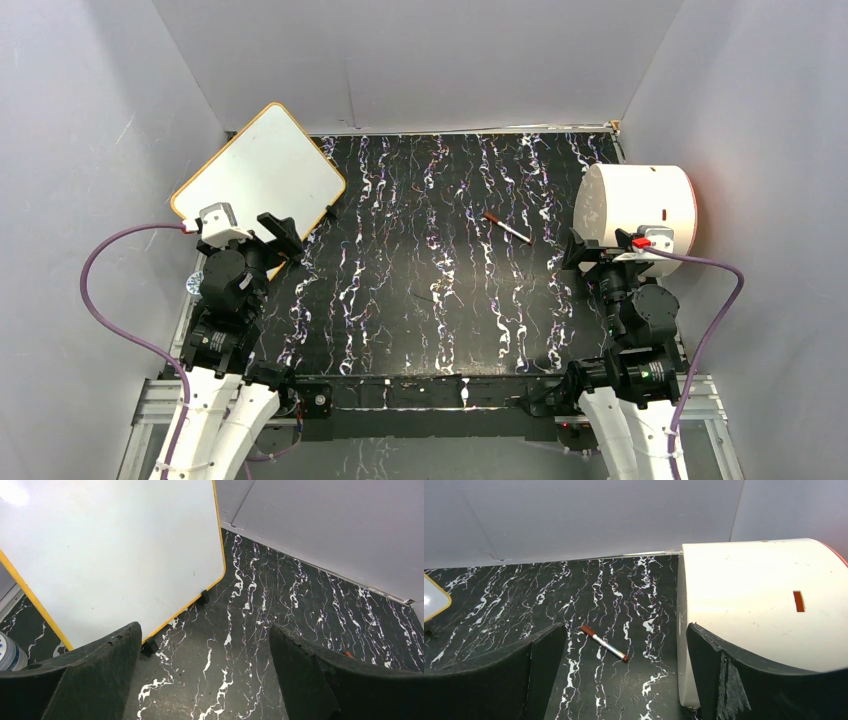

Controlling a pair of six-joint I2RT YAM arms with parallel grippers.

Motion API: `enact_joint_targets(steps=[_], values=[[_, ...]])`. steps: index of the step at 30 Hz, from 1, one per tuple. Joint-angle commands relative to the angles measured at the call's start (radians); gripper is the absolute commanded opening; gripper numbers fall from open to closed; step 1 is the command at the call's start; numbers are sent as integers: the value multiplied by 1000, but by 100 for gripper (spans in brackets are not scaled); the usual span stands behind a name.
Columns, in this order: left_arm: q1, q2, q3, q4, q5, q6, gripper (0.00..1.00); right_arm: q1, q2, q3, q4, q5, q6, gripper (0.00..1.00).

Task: Write a sentence on the whiteboard
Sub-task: Move the whiteboard stand to the center of the board.

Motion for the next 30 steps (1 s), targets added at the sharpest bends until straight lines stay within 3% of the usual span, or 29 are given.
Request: enact_joint_targets(steps=[1, 8, 14, 19, 30], values=[[7, 3, 18, 6, -22, -7, 95, 6, -8, -4, 53, 9, -12, 99], [8, 2, 23, -25, -93, -49, 95, 8, -5, -4, 54, 6, -12, 99], [8, 36, 33, -27, -51, -48, 95, 9, -7, -4, 55, 7, -12, 99], [8, 139, 79, -102, -17, -77, 95, 13, -13, -5, 55, 1, -12, 99], [8, 392, 131, -277, -34, -291, 93, 34, -27, -8, 60, -2, -9, 99]])
